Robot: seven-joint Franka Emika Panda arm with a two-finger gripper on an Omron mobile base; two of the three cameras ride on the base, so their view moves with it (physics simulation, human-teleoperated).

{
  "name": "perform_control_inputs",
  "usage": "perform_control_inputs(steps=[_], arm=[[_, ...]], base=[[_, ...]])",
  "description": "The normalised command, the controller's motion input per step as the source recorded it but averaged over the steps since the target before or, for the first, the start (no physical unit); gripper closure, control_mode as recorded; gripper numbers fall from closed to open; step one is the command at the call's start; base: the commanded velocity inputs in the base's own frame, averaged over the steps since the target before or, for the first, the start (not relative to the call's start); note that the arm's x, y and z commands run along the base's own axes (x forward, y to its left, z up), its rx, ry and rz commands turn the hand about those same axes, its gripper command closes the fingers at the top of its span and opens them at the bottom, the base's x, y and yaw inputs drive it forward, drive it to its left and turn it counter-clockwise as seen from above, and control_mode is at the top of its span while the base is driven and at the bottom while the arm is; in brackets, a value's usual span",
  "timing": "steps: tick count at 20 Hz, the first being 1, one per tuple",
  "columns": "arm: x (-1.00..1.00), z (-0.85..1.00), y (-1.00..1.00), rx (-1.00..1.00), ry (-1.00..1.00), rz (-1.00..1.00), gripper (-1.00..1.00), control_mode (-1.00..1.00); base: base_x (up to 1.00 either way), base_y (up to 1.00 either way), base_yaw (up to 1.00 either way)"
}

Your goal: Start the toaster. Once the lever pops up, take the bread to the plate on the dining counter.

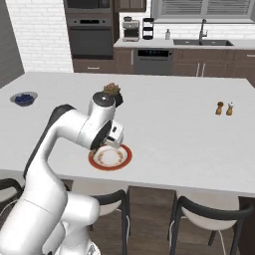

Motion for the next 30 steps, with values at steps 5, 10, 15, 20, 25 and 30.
perform_control_inputs(steps=[5, 10, 15, 20, 25, 30], arm=[[0.86, -0.69, 0.0, 0.11, 0.08, 0.05, 1.0, -1.0], [0.67, -0.63, 0.0, 0.11, 0.06, 0.02, 1.0, -1.0], [0.59, -0.42, 0.0, 0.06, 0.01, 0.0, 1.0, -1.0], [0.61, -0.15, 0.0, 0.01, 0.0, 0.0, 1.0, -1.0], [0.45, -0.23, 0.0, 0.0, 0.0, 0.0, 1.0, -1.0], [0.12, -0.19, 0.11, 0.0, 0.0, 0.0, 1.0, -1.0]], base=[[0.0, 0.0, 0.0], [0.0, 0.0, 0.0], [0.0, 0.0, 0.0], [0.0, 0.0, 0.0], [0.0, 0.0, 0.0], [0.0, 0.0, 0.0]])
